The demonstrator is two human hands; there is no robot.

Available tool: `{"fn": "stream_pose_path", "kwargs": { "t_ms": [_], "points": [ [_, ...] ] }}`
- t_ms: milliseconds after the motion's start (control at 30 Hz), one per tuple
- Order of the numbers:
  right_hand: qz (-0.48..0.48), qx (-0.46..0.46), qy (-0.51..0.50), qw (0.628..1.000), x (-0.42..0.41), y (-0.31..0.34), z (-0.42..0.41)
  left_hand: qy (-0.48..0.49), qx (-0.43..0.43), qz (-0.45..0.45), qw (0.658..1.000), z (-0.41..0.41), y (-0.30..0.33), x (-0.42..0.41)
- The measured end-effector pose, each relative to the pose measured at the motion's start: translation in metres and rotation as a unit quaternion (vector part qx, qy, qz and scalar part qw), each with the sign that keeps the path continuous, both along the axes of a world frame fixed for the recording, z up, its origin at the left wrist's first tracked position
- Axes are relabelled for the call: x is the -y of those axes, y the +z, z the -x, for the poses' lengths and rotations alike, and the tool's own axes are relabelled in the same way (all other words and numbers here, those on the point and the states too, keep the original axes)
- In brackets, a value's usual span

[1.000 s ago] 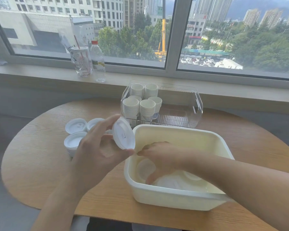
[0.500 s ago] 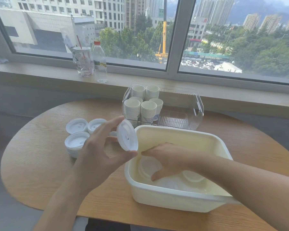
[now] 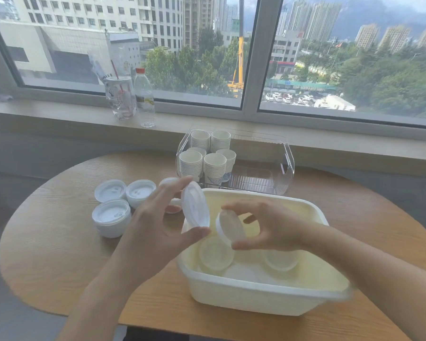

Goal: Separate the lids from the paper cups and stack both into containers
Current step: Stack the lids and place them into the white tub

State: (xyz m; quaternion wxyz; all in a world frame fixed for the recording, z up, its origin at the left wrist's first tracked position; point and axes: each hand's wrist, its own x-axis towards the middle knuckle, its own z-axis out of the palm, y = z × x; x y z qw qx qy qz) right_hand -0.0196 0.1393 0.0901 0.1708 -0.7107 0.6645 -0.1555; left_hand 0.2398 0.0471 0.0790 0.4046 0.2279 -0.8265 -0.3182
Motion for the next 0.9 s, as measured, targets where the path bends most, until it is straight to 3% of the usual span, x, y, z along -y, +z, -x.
{"fn": "stream_pose_path", "kwargs": {
  "t_ms": [133, 267, 600, 900],
  "points": [
    [0.086, 0.143, -0.030, 0.986, -0.020, 0.016, 0.006, -0.014, 0.003, 0.005, 1.000, 0.008, 0.000, -0.003],
    [0.103, 0.258, -0.023, 0.960, -0.035, 0.028, 0.006, -0.052, -0.002, -0.005, 0.999, 0.022, 0.003, -0.009],
    [0.120, 0.228, 0.041, 0.965, -0.053, 0.035, 0.004, -0.106, -0.016, -0.064, 0.992, 0.045, 0.009, -0.029],
    [0.140, 0.246, 0.029, 0.959, -0.055, 0.034, 0.002, -0.116, -0.014, -0.095, 0.989, 0.049, 0.012, -0.038]
  ]
}}
